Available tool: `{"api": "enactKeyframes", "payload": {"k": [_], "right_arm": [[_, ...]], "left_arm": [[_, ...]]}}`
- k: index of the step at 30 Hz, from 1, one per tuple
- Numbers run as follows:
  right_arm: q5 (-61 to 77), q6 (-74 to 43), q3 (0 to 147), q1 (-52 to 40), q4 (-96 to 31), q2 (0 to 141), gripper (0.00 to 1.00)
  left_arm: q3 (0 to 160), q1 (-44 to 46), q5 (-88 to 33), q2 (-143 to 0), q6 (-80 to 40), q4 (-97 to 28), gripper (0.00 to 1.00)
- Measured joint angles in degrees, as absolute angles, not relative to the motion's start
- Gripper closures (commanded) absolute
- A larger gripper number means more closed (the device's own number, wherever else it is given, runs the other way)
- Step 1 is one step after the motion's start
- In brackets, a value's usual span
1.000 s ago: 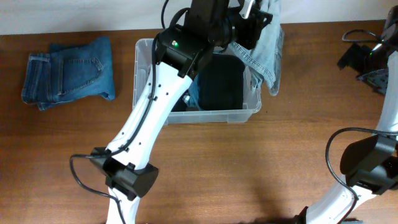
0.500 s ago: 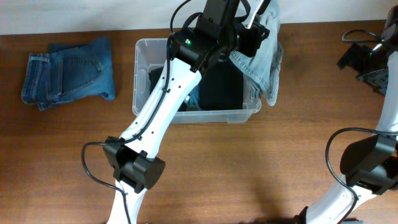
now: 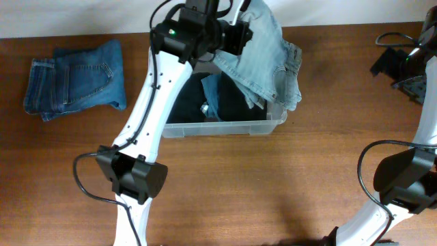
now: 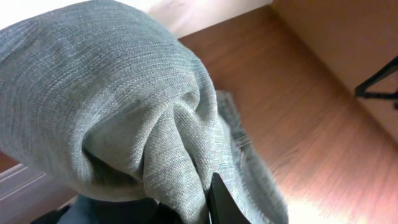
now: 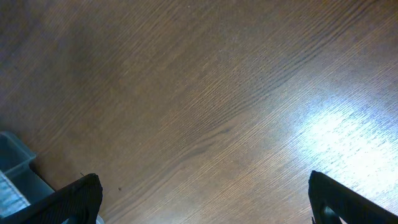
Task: Pack container
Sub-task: 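Carry the light-blue jeans over the container and lower them in, then release the jeans and press them flat with the left gripper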
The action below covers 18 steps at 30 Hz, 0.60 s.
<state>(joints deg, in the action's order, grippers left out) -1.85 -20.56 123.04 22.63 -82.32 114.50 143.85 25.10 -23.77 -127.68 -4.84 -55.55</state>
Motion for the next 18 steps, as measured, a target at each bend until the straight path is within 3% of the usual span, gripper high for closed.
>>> {"api": "enactKeyframes", "payload": {"k": [18], "right_arm": [[-1.8, -20.6, 123.0, 22.6, -82.3, 114.5, 0.02]], "left_arm": [[121.5, 22.7, -23.4, -127.7, -0.2, -44.7, 0.98]]}}
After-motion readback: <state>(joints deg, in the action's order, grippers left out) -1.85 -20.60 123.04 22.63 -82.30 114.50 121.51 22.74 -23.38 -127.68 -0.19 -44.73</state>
